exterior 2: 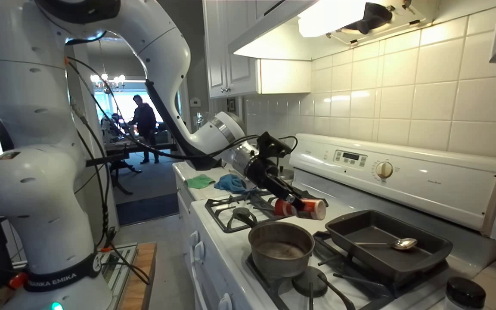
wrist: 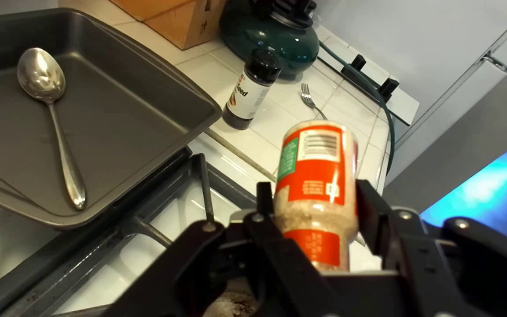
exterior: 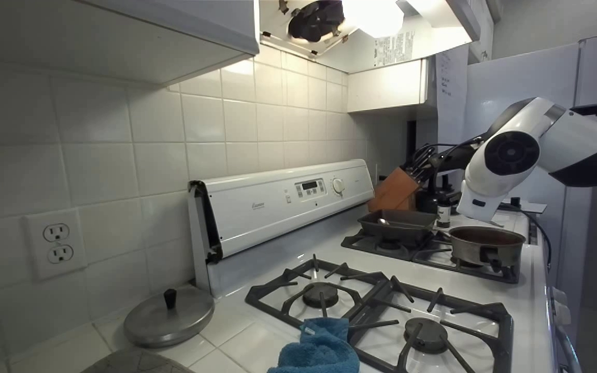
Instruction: Pour some of the contents of the orange bottle into the pot
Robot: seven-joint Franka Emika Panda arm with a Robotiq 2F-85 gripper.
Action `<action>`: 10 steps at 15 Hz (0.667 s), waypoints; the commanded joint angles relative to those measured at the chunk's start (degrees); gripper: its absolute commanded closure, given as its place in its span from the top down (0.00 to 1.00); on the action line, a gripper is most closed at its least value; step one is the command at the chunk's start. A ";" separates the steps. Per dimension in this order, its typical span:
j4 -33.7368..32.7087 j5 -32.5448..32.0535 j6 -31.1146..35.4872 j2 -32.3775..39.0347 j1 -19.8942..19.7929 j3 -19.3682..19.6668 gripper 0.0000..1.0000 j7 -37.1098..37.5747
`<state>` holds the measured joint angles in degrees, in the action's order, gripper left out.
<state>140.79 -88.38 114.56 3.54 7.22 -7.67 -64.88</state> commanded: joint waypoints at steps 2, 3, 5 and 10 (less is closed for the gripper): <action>0.23 -1.40 3.53 -1.00 -0.84 0.69 0.23 3.35; 0.34 -2.60 0.96 -1.14 -0.53 0.61 0.23 3.99; 0.47 -3.48 -1.27 -1.56 -0.26 0.49 0.23 4.02; 0.09 -1.23 7.43 -0.72 -1.32 1.24 0.23 4.88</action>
<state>140.71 -89.40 117.61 2.90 6.71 -6.90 -61.35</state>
